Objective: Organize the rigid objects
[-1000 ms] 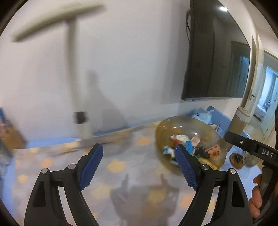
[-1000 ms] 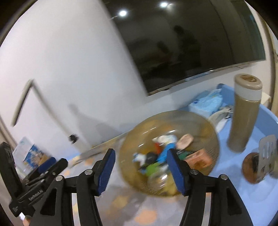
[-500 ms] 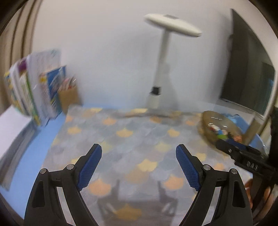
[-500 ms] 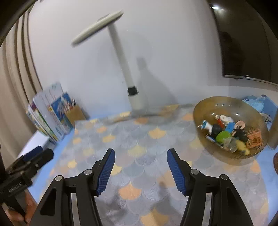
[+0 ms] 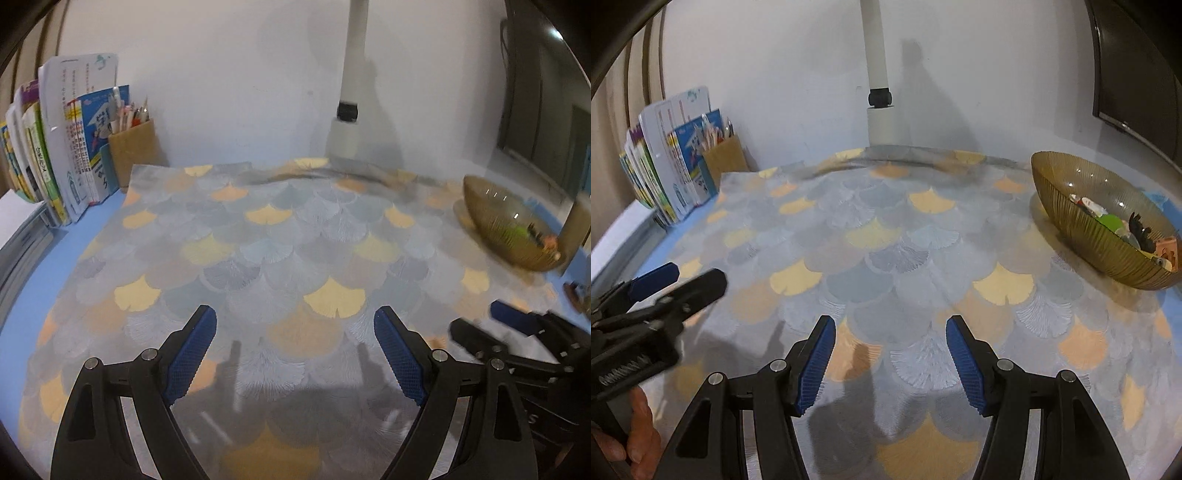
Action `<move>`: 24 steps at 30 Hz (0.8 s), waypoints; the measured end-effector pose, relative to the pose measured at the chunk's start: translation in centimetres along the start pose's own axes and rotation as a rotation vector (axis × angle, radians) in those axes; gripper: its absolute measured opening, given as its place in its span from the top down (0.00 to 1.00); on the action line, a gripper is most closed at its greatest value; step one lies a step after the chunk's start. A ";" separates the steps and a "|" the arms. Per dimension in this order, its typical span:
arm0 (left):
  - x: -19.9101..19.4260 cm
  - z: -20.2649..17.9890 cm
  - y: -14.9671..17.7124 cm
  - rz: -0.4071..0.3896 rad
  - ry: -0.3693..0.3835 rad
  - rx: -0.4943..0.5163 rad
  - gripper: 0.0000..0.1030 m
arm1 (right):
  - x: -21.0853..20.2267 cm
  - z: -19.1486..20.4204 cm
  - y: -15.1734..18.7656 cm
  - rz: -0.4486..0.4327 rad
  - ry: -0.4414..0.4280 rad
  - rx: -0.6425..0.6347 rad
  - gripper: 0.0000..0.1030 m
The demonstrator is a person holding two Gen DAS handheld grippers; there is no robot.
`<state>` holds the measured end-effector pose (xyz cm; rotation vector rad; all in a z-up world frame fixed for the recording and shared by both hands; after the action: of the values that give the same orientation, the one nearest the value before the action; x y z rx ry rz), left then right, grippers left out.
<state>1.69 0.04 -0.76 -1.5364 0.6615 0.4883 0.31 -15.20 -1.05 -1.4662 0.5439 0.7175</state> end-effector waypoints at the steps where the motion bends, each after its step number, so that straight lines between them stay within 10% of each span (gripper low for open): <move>1: 0.4 -0.1 0.4 0.014 -0.008 0.005 0.16 | -0.1 0.0 0.0 -0.003 0.017 -0.002 0.41; 24: 0.9 -0.8 1.0 0.053 -0.038 0.042 0.15 | -0.3 0.0 0.0 -0.014 0.054 -0.005 0.18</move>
<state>1.58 -0.86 -2.02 -1.4695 0.6807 0.5388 0.09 -15.26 -0.84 -1.4959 0.5731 0.6696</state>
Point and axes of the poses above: each gripper's, at about its wrist camera, not at the fingertips, and x roughly the way its jaws point, z to its left, y to its underside, the point moved 7 cm from there along x, roughly the way its jaws point, and after that the axes turned 1 degree about -x, right-handed, at the moved point
